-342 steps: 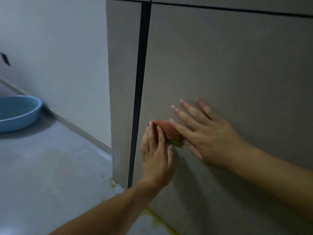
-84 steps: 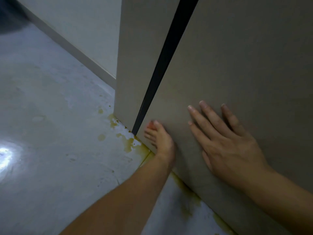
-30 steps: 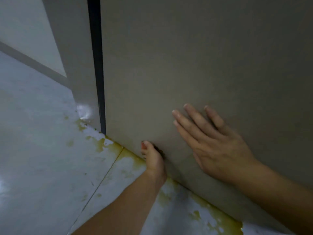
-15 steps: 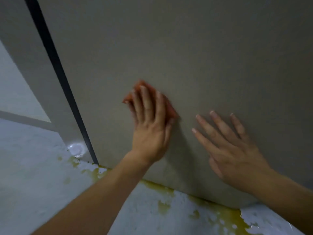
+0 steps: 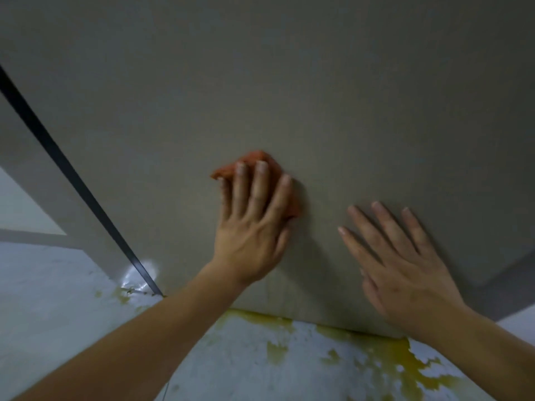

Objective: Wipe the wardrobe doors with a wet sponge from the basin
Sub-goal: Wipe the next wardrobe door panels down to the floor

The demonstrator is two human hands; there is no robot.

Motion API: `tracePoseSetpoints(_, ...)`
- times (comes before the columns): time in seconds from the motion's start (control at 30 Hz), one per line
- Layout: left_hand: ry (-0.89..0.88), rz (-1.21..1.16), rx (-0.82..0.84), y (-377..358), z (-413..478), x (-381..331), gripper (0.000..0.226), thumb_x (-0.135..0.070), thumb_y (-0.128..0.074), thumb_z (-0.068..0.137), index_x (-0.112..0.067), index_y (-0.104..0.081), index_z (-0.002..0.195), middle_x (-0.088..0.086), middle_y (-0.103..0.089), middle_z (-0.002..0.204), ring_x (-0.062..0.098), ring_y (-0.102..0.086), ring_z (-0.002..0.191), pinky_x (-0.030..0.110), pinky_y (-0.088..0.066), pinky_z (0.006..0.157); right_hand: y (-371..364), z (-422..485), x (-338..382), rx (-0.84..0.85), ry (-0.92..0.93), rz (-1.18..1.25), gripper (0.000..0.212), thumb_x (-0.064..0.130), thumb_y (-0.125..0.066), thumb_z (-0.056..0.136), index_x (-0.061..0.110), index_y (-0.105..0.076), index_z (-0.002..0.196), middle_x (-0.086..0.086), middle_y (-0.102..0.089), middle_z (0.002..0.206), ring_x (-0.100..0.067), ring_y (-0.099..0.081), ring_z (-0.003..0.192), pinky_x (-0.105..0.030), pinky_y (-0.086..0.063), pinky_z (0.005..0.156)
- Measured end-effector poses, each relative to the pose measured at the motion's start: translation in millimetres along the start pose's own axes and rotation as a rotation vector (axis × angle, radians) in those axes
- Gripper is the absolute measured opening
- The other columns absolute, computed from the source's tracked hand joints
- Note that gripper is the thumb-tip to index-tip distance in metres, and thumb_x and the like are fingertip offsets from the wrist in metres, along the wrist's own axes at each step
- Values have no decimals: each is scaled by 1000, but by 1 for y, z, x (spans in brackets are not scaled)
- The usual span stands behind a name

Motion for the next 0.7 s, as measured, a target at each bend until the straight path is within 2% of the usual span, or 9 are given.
tracePoseSetpoints(0.1,-174,49,76,-10,0,-43,84,-51,-53,92,-27,-13,162,10,-2,168,30,16,156,54,6,125,-2,-23,-1,14,-82,74,75,22,-60,79,7,-47,151,-16,-25,167,-39,-24,153,-64,-24,120)
tracePoseSetpoints(0.2,-205,44,142,4,0,-57,87,-47,-57,91,-24,-13,162,7,-10,170,29,10,158,53,2,126,0,-38,12,10,-143,186,69,24,-54,83,5,-49,149,-18,-27,165,-40,-24,153,-62,-27,119)
tracePoseSetpoints(0.3,-285,-108,155,43,3,-39,74,-25,-55,92,-18,-25,160,10,-19,168,30,-13,158,50,-18,125,7,-33,39,-36,-113,348,65,23,-56,84,6,-53,146,-17,-31,164,-37,-24,154,-58,-28,120)
tracePoseSetpoints(0.4,-241,-158,164,81,16,-7,60,-13,-50,92,-14,-39,152,14,-31,164,30,-29,153,48,-33,116,17,-1,63,-107,-112,438,60,23,-55,90,7,-51,148,-16,-30,164,-35,-22,155,-54,-25,123)
tracePoseSetpoints(0.53,-261,-77,184,98,28,22,59,-5,-50,87,-5,-50,147,21,-32,162,36,-29,152,50,-29,121,18,52,81,-204,-295,391,66,24,-54,90,4,-43,153,-15,-25,166,-33,-18,156,-51,-18,126)
tracePoseSetpoints(0.63,-322,-53,208,90,25,31,68,-4,-53,86,-3,-40,153,19,-25,165,35,-21,155,54,-23,124,-6,74,87,-241,-386,283,71,31,-49,97,8,-25,160,-9,-11,170,-27,-5,158,-46,-7,128)
tracePoseSetpoints(0.7,-336,-60,200,83,25,34,71,-6,-52,87,-5,-35,156,15,-21,167,32,-17,156,53,-19,126,-20,72,87,-295,-514,245,68,35,-41,103,10,-16,162,-8,-9,171,-27,-1,158,-46,-6,128)
Point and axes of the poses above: each hand's wrist, its own z-axis towards the middle knuckle, its own y-axis out of the back of the hand, x = y × z, the point moved 2 cm from there along z, towards the middle knuckle
